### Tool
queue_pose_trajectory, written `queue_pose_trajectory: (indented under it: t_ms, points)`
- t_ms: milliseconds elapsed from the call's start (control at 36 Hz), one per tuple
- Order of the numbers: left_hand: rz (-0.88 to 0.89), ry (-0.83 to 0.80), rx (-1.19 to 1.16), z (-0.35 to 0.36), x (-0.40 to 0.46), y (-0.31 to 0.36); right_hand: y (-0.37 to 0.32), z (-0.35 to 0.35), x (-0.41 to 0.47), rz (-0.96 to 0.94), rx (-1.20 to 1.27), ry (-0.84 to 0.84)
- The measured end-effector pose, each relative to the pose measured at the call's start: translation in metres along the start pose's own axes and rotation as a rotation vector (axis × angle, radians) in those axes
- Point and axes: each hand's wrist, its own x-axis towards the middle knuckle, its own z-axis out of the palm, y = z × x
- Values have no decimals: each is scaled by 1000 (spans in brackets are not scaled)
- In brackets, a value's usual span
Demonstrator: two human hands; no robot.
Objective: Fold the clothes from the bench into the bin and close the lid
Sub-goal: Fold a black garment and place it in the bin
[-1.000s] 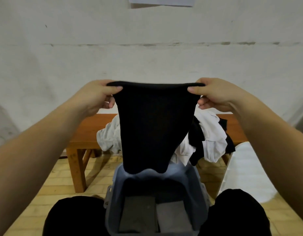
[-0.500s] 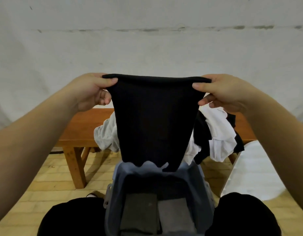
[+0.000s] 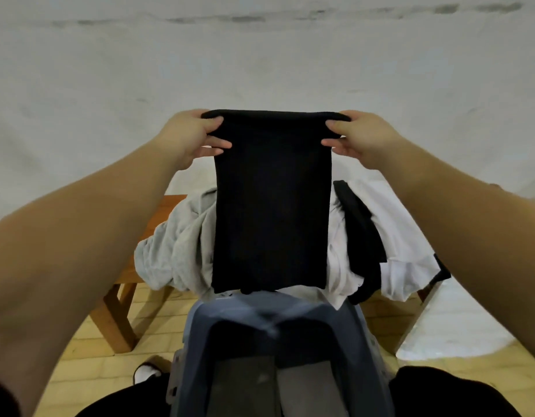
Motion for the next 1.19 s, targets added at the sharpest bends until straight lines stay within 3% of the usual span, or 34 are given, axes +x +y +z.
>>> queue_pose_trajectory:
  t_ms: [139, 333, 500, 722, 861, 1000, 1111, 1194]
  points:
    - [-21, -12, 47, 11, 2, -35, 48, 10, 8, 28, 80, -40]
    - [30, -40, 193, 7, -79, -79, 109, 12, -58, -3, 115, -21]
    - [173, -79, 483, 5, -141, -142, 174, 29, -122, -32, -128, -1]
    - [51, -3, 626, 17, -165, -212, 220, 57, -141, -113, -383, -16]
    - [-185, 202, 346, 33, -167, -209, 228, 73, -155, -77, -385, 27]
    - [-371, 299, 136, 50, -168, -208, 233, 91, -167, -23, -218, 281]
    - [-527, 292, -171, 60, -169, -209, 232, 107, -180, 195, 75, 512]
    - [-538, 280, -331, 65, -172, -207, 240, 126, -187, 409, 262, 451]
